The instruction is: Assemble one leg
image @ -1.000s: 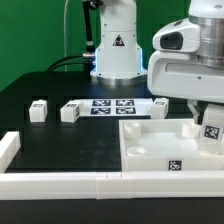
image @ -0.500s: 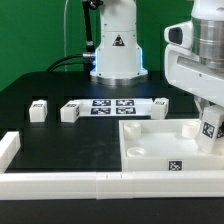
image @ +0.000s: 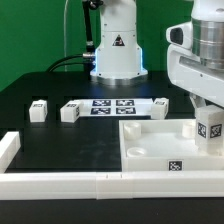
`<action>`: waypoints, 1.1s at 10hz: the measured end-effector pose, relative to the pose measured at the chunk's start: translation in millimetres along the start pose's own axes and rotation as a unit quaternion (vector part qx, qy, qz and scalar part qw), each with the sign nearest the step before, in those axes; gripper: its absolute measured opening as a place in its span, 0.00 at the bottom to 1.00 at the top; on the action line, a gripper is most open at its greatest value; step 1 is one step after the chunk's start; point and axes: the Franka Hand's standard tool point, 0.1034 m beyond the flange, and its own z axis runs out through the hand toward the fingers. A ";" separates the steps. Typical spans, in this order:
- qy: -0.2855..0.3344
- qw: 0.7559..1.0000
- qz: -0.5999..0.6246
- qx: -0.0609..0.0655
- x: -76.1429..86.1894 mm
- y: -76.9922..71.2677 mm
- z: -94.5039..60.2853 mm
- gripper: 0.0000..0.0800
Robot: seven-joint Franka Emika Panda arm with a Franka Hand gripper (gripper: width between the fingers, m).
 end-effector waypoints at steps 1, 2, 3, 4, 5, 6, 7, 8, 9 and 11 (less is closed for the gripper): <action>0.000 0.998 -0.057 0.000 0.8 0.3 -0.1 0.77; 0.000 0.988 -0.152 0.000 3.7 1.1 -0.5 0.80; 0.000 0.973 -0.231 0.000 6.9 2.3 -0.5 0.80; 0.001 0.953 -0.304 -0.001 8.9 3.2 0.2 0.81; 0.000 0.924 -0.383 -0.002 10.8 4.3 2.1 0.81; 0.000 0.897 -0.442 -0.002 11.8 4.5 3.1 0.81; 0.003 0.870 -0.493 0.000 12.6 3.2 2.5 0.81; 0.011 0.833 -0.554 0.003 14.6 1.5 0.9 0.81; 0.013 0.817 -0.577 0.004 14.9 1.1 0.3 0.81; 0.012 0.808 -0.590 0.004 15.3 1.6 1.4 0.81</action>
Offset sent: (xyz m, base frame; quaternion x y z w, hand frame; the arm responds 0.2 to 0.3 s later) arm 0.0059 0.0009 -0.0009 0.0196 -0.0084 -0.2644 0.9642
